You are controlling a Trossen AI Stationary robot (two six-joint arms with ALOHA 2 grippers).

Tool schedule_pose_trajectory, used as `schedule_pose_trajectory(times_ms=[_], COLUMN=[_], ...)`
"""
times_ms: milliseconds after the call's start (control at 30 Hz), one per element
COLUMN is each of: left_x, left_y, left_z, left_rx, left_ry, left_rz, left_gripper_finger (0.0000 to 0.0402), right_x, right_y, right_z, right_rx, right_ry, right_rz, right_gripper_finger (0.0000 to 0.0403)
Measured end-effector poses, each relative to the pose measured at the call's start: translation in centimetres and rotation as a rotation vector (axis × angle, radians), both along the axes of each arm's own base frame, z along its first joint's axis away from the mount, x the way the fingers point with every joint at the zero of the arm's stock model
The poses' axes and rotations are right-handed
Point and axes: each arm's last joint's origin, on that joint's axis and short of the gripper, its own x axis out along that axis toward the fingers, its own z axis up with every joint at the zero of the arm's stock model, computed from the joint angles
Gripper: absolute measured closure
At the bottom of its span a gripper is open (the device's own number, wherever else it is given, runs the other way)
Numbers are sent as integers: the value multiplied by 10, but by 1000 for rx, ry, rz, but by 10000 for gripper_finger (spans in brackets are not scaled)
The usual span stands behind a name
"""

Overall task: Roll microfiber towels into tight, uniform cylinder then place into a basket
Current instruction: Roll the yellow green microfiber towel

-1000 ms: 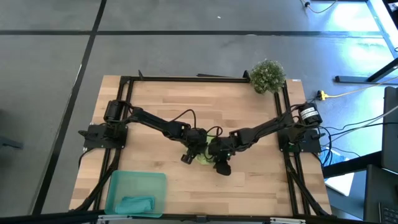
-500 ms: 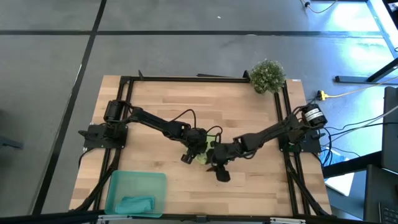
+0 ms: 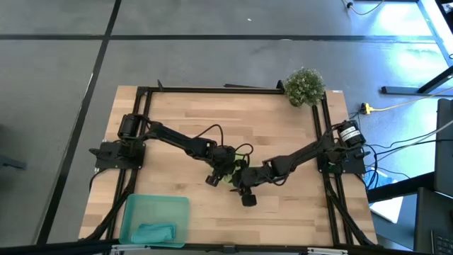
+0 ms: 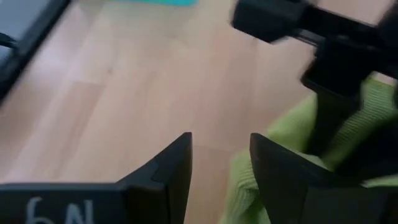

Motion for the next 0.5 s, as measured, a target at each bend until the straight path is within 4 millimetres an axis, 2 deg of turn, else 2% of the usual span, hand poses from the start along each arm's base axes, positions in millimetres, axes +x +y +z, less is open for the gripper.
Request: schedule_pose_trajectory(times_ms=[167,500], left_x=[0,0], left_y=[0,-1], left_z=[0,0], left_rx=[0,0], left_ry=[0,3], left_rz=[-1,-2], left_gripper_finger=[313,312], right_x=[-2,-14], right_y=[-5,-9], right_z=[-4,-15], right_rx=[-65,-30], right_ry=[32,209], right_rz=[-81,-185], right_gripper_finger=[241,241])
